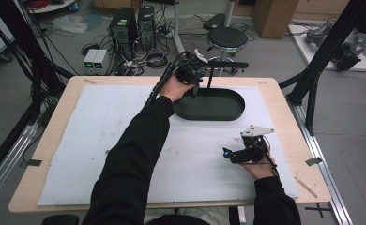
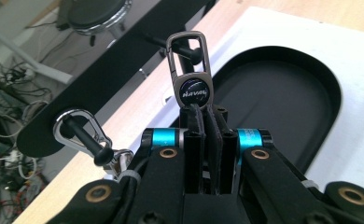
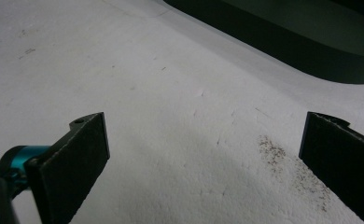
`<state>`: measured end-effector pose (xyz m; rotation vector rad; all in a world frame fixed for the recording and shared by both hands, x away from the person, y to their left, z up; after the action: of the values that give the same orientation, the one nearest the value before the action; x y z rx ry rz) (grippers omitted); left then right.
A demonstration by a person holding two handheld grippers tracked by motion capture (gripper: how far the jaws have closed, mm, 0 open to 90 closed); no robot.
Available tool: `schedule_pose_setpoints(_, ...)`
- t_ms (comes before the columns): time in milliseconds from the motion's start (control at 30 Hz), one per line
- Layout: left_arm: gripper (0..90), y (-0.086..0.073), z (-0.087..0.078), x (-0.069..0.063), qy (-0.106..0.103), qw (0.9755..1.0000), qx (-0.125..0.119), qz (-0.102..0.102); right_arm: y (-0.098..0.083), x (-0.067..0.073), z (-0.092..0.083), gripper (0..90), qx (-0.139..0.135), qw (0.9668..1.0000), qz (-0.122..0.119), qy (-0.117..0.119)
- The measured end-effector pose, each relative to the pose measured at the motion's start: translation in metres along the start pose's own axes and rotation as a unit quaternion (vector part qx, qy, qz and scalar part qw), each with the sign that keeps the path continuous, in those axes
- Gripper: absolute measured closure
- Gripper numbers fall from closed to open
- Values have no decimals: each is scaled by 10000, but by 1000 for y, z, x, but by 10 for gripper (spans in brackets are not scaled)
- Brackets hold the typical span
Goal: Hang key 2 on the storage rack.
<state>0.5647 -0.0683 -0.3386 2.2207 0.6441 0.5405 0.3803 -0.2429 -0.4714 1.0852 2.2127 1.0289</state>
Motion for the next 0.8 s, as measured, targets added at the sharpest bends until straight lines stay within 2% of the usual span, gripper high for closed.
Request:
schedule_pose_setpoints(167,852,3,7,2,175,9997,-100,-159,1,1,1,9,1,10000,-41,6)
schedule_pose_setpoints(500,834,1,14,8,193,9989,-118,-402,1,0,1,9,4,10000,-42,11)
schedule_pose_setpoints(567,742,1,13,7,169,9989,-163,-404,1,1,1,9,8,10000,-34,16)
schedule_pose_setpoints(600,660,2,12,6,118,9989,-208,-396,0,2,1,9,35,10000,-29,44)
schedule_pose_setpoints(633,660,3,11,4,25,9988,-265,-416,0,2,1,9,35,10000,-29,44)
schedule_pose_setpoints(667,604,4,10,2,-14,9986,-309,-423,0,2,2,9,44,10000,-72,47)
schedule_pose_setpoints(700,507,4,9,0,18,9988,-318,-376,-1,3,2,9,80,9999,-73,58)
schedule_pose_setpoints(733,507,3,8,-2,32,9991,-305,-288,-1,3,2,9,80,9999,-73,58)
schedule_pose_setpoints(800,445,1,7,-5,-32,9994,-295,-174,0,3,2,9,69,9999,-106,46)
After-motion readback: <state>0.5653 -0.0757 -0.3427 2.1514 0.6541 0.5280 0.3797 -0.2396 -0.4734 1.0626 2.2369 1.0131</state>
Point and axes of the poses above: each handheld gripper's, and its own axes: z roughly forward along the jaws, y roughly out of its top, x roughly to its left, the point moved 7 cm from there along z, roughly forward along the jaws, and after that the axes turned 6 degrees about -y, right-handed, at the moved point
